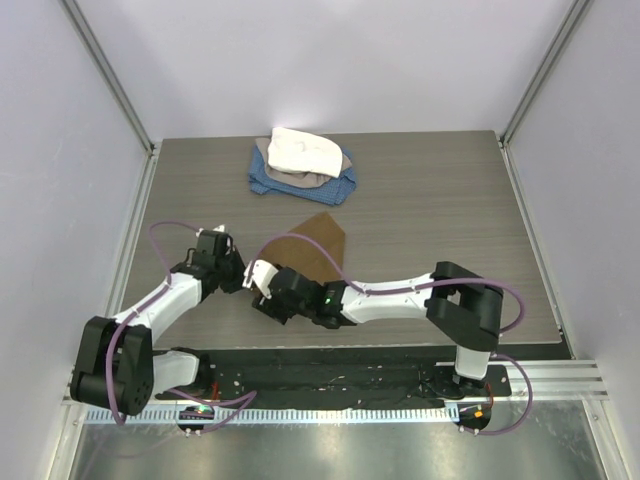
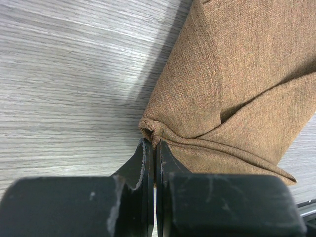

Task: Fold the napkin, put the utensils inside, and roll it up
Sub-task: Roll the napkin with the utensil

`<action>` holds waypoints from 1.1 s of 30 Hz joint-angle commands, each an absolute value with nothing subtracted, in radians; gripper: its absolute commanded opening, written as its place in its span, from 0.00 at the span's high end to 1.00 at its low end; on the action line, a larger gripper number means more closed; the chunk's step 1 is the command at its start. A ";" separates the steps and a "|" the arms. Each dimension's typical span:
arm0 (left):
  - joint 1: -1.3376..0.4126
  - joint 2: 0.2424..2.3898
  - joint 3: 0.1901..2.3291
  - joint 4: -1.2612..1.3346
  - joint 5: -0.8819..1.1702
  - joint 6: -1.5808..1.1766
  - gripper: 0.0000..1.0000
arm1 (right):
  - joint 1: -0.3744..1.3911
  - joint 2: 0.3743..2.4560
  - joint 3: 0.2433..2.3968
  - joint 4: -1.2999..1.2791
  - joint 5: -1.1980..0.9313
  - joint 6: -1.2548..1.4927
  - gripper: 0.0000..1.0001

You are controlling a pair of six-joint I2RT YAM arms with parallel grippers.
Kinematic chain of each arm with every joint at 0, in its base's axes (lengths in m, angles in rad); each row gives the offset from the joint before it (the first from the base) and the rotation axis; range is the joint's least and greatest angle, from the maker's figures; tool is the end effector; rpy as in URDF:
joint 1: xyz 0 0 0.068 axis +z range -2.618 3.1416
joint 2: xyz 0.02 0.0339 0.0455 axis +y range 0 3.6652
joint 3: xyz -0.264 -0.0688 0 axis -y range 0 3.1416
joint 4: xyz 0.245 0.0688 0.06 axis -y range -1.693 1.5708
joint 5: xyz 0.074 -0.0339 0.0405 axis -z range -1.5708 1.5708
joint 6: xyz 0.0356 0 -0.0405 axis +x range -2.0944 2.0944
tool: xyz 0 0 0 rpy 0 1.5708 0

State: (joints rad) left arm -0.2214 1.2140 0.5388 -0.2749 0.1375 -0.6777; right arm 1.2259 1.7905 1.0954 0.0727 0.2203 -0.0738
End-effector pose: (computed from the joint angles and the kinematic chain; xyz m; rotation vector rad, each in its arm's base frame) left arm 0.2136 -0.0531 0.1657 -0.5305 2.5377 -0.5220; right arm 0.1400 0.3667 0.1969 -1.2331 1.8291 0.4115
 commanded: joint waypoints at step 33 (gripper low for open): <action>-0.206 1.244 0.575 -0.242 0.170 -0.672 0.90 | 1.266 2.048 1.198 0.016 0.339 -0.318 0.81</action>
State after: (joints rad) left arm -0.2089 1.2343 0.5476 -0.2806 0.1574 -0.6758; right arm 1.2640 2.0113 1.1595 0.1440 0.4156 -0.2996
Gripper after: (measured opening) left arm 0.070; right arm 0.232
